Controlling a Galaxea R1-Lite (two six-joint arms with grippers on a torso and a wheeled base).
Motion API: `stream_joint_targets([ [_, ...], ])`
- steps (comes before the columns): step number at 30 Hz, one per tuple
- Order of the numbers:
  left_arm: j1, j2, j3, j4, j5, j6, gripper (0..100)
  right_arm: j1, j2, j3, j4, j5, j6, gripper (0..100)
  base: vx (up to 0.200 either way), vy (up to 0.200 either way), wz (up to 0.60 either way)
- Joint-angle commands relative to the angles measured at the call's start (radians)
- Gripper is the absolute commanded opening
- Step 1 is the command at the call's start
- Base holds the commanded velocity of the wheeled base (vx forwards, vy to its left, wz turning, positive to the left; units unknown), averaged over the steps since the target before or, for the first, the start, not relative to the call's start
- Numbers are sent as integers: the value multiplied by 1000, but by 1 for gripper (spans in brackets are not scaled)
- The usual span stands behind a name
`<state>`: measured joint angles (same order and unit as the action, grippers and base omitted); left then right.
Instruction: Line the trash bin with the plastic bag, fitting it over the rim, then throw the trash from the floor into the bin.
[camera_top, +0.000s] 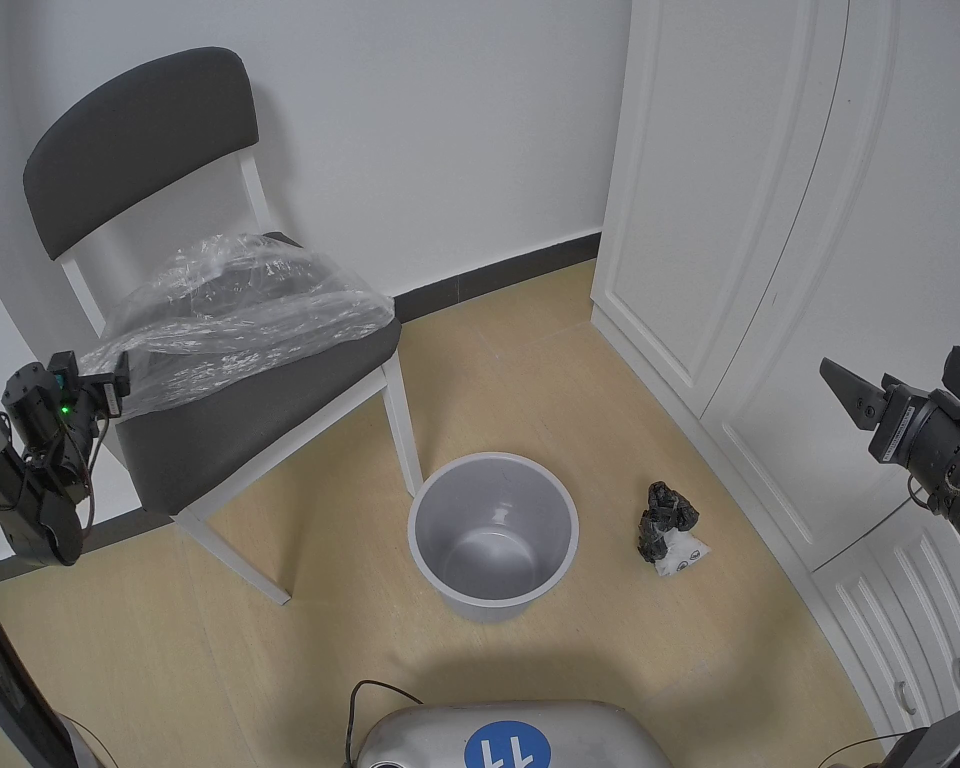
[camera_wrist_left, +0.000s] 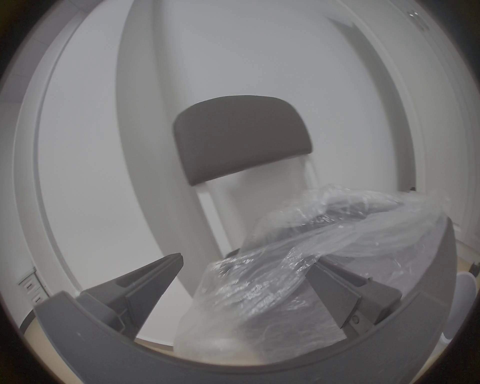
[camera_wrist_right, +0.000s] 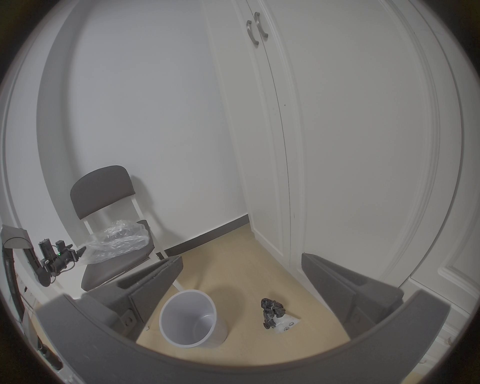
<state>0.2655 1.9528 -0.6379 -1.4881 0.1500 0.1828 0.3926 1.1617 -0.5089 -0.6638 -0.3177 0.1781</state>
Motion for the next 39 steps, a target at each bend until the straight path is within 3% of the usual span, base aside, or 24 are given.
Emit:
stream_joint_targets([
  [1,75,-78,-29,60,-7,-36,100,0,3,0,0,0,0,100,0,0,0],
  [12,31,9,-11,108,-63,-72,100,0,4,1,0,0,1,100,0,0,0],
  [24,-11,193,-45,19,-76,-66,100,0,3,1,0,0,1,100,0,0,0],
  [39,-49,37,-13,-43,-72,-62,100,0,4,3,0,0,1,100,0,0,0],
])
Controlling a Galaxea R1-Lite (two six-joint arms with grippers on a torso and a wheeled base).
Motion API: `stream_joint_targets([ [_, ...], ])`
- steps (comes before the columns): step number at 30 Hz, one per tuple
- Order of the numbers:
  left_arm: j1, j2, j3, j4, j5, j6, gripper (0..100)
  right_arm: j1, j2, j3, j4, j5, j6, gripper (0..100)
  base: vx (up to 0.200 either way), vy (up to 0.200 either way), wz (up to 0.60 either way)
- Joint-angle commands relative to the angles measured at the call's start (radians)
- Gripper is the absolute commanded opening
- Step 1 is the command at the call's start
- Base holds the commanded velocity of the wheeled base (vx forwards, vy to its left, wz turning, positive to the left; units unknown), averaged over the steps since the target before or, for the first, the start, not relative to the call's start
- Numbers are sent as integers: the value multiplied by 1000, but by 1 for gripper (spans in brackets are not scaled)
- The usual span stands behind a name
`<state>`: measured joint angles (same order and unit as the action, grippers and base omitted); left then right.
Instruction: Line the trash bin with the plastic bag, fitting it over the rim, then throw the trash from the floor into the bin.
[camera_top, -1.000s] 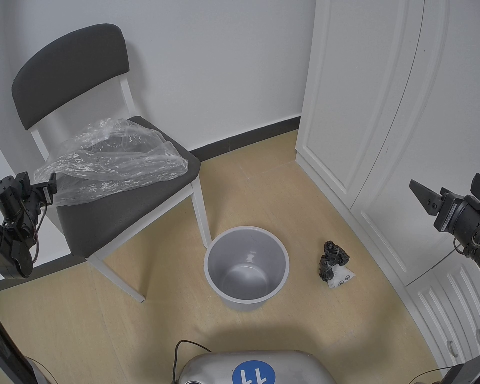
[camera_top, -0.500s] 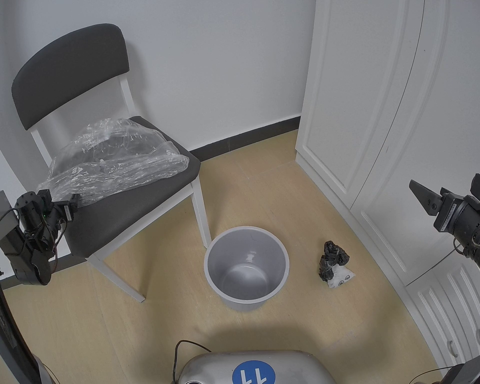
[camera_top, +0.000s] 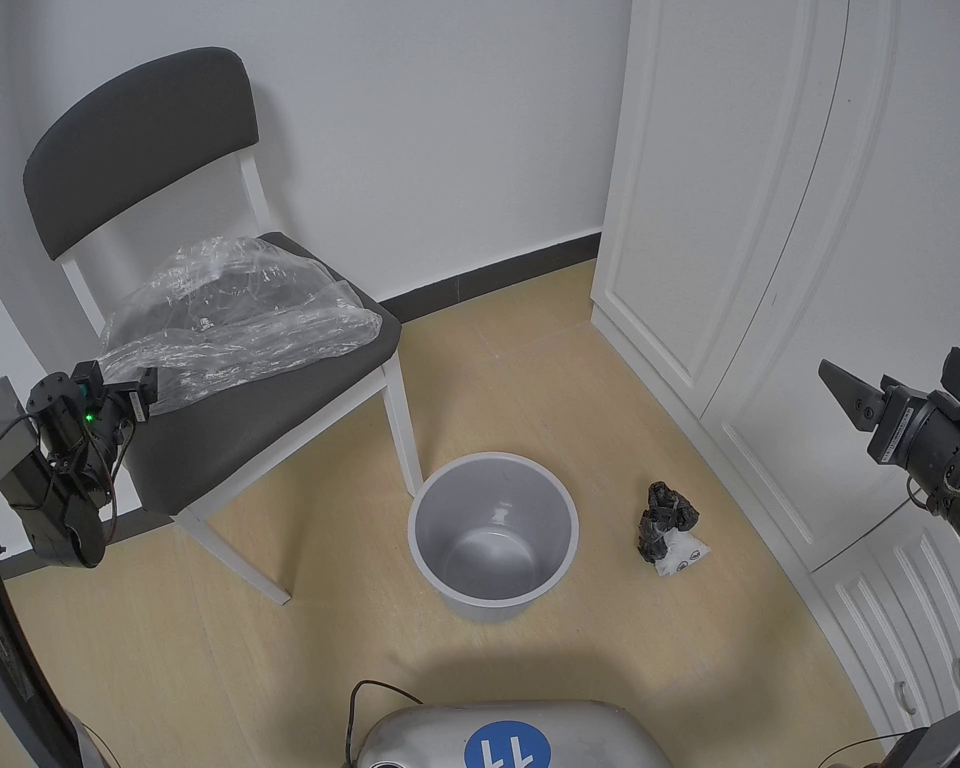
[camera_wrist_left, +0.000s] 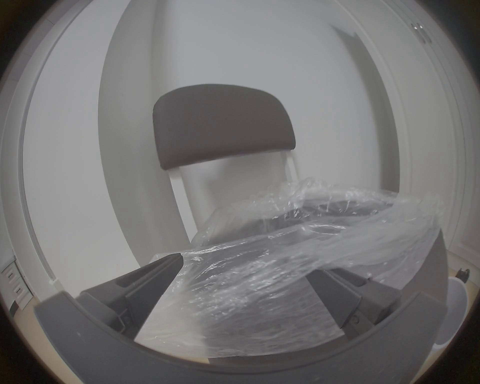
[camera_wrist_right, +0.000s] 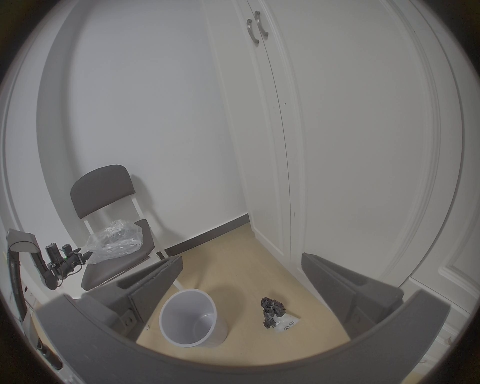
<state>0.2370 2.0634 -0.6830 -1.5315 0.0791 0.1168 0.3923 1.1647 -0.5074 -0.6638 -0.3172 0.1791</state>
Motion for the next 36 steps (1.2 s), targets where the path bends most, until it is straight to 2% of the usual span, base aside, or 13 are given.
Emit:
stream_joint_targets([
  [1,-31,-78,45,1,-4,6,100,0,1,1,0,0,0,100,0,0,0],
  [8,-124,-42,65,-1,-1,30,100,0,1,3,0,0,0,100,0,0,0],
  [10,-124,-42,65,-1,-1,30,100,0,1,3,0,0,0,100,0,0,0],
  [12,-156,-12,68,-2,1,86,100,0,0,3,0,0,-1,100,0,0,0],
  [14,-166,-6,66,-2,2,99,100,0,1,3,0,1,0,100,0,0,0],
  [20,-193,-3,65,-2,4,103,100,5,3,10,0,1,-1,100,0,0,0],
  [24,-171,3,48,-1,5,104,100,6,3,9,0,1,-1,100,0,0,0],
  [36,-16,1,13,-1,5,113,100,6,3,10,0,1,0,100,0,0,0],
])
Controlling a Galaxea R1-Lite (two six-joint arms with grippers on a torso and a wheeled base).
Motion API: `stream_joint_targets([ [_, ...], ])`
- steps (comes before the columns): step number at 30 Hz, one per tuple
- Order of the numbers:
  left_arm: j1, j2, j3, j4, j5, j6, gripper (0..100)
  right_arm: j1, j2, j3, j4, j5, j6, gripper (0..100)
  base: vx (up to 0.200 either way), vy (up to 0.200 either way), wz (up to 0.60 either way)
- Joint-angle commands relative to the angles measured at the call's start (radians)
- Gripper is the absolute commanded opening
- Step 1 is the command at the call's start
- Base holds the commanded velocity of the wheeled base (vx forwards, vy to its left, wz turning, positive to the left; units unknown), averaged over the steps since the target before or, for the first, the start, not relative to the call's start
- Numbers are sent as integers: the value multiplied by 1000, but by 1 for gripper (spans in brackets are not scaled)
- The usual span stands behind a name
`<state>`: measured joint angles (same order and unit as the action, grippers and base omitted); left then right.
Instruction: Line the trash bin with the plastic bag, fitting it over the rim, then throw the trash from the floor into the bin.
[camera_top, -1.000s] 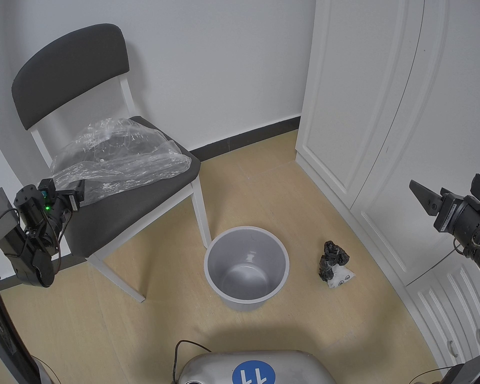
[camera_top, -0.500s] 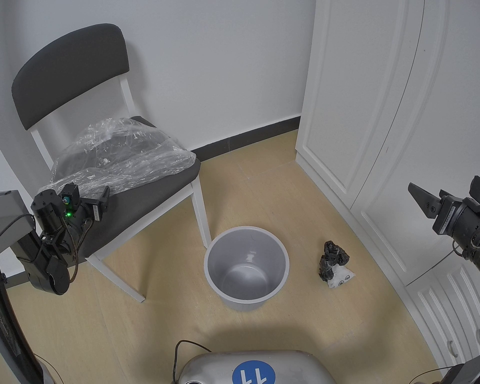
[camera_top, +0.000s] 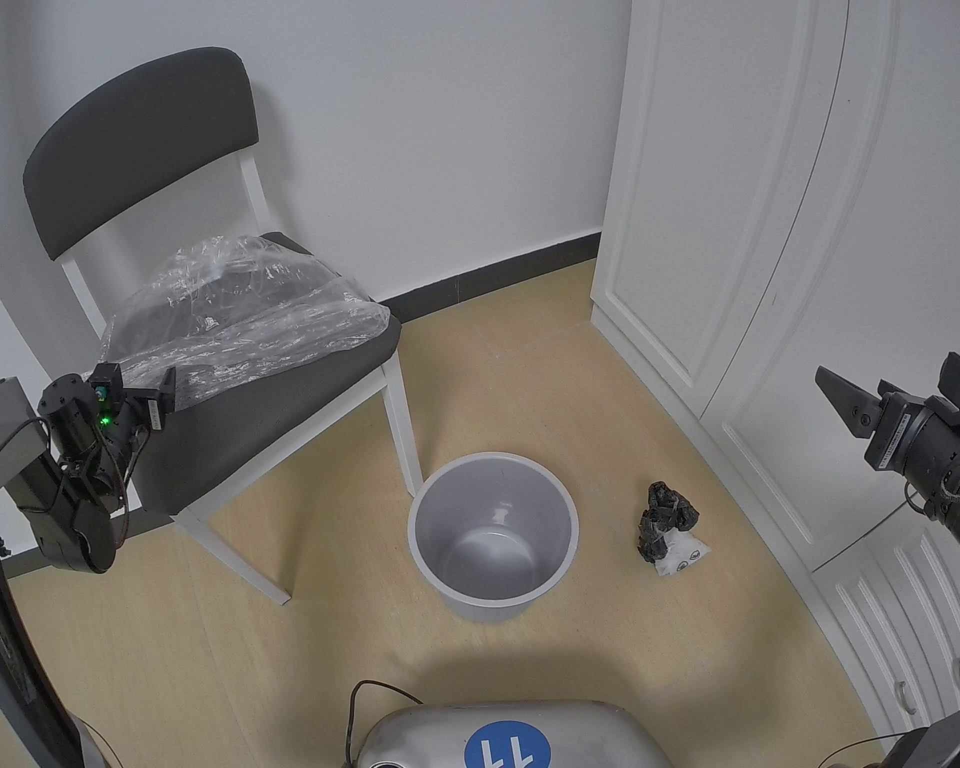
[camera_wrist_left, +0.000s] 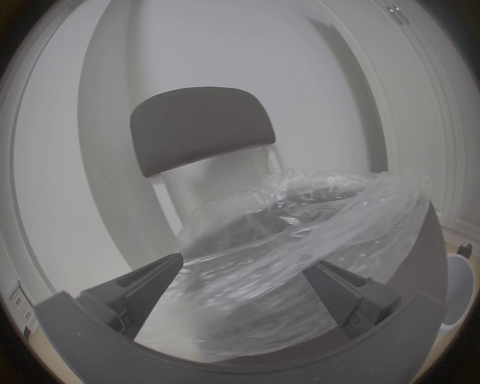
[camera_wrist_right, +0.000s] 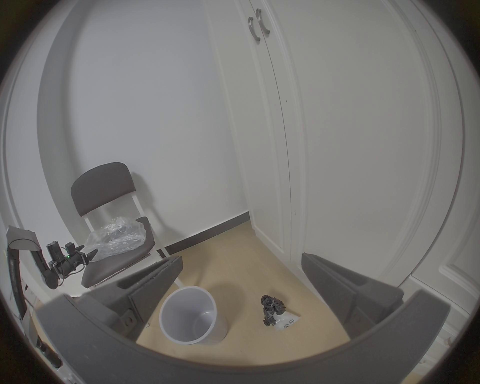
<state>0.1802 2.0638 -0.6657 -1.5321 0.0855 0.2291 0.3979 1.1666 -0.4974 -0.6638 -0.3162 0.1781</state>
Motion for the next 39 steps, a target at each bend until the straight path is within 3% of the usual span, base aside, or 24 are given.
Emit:
stream_joint_targets([
  [1,48,1,-5,0,-3,1,100,1,1,0,0,0,1,100,0,0,0],
  [11,50,-1,-11,0,-6,-1,100,1,15,0,0,0,3,100,0,0,0],
  [12,48,-1,-11,0,-6,-2,0,1,15,0,0,0,3,100,0,0,0],
  [28,-15,-41,23,-2,-12,-17,0,27,31,11,-42,0,6,100,0,0,0],
  [32,-90,-126,109,0,-82,-54,0,65,48,20,-43,-4,6,100,0,0,0],
  [38,-260,-199,156,1,-76,-100,0,119,74,50,-42,-11,4,100,0,0,0],
  [39,-260,-199,156,1,-76,-100,0,119,76,50,-42,-9,4,100,0,0,0],
])
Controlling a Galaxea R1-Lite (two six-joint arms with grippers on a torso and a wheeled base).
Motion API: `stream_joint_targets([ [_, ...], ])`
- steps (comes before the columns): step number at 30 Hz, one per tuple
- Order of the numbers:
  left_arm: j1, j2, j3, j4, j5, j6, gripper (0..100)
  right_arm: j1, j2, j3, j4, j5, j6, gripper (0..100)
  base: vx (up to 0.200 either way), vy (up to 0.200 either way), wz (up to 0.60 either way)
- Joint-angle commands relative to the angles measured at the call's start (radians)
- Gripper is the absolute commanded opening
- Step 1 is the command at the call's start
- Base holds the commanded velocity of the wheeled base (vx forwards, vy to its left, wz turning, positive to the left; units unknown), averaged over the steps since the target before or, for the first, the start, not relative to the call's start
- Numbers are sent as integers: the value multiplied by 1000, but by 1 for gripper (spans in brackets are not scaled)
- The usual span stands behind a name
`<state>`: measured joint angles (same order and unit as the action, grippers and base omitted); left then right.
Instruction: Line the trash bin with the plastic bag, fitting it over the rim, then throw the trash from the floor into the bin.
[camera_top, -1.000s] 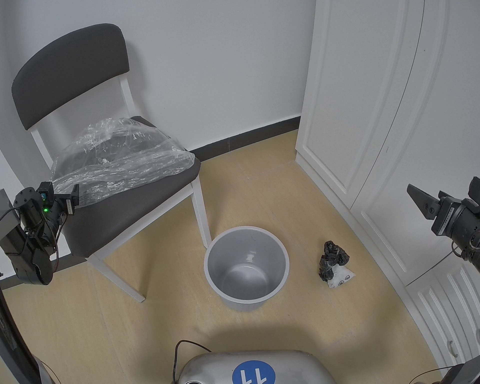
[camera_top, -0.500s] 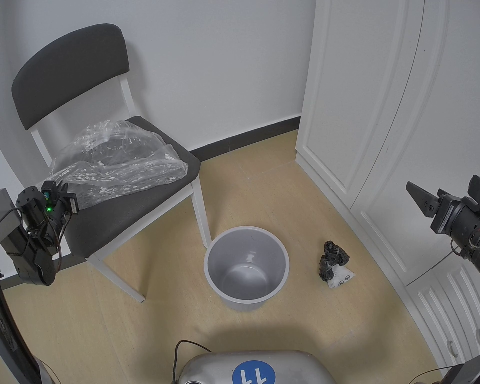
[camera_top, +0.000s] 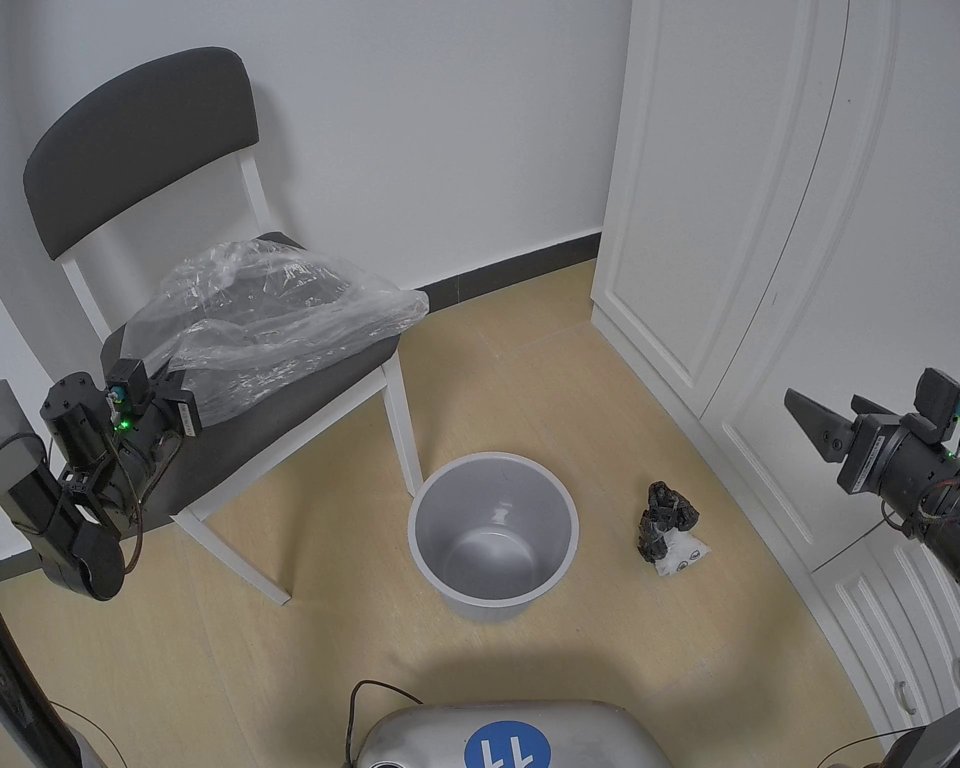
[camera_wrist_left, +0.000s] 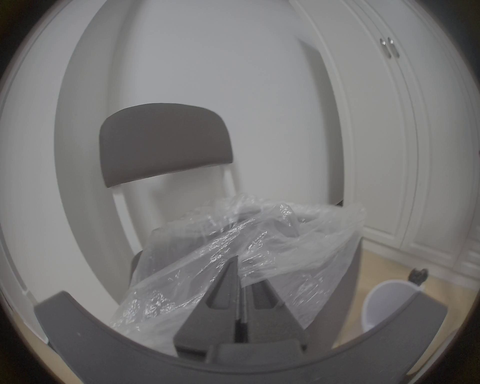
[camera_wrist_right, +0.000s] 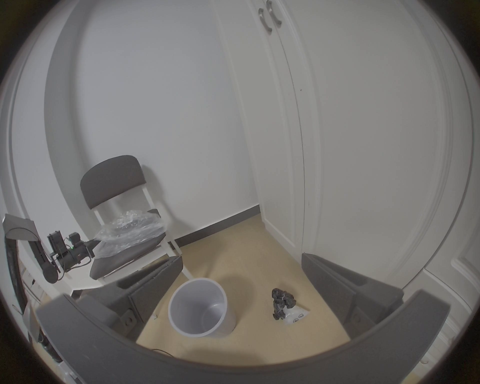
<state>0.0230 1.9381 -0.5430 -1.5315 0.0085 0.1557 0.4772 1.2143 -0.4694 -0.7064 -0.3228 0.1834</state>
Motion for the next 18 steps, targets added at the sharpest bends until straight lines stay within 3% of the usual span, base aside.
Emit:
stream_joint_targets([
  [1,-158,-87,34,2,21,-50,0,50,33,29,2,-4,-1,100,0,0,0],
  [3,-166,-87,34,2,27,-53,0,50,33,29,4,-4,-1,100,0,0,0],
  [4,-230,-91,21,2,74,-85,0,57,39,37,5,-2,-1,100,0,0,0],
  [11,-362,-130,8,8,97,-137,0,103,41,58,13,-1,-1,100,0,0,0],
  [13,-448,-153,6,22,137,-143,0,116,56,67,15,-1,1,100,0,0,0],
  [18,-557,-186,8,37,172,-147,0,135,80,90,10,5,1,100,0,0,0],
])
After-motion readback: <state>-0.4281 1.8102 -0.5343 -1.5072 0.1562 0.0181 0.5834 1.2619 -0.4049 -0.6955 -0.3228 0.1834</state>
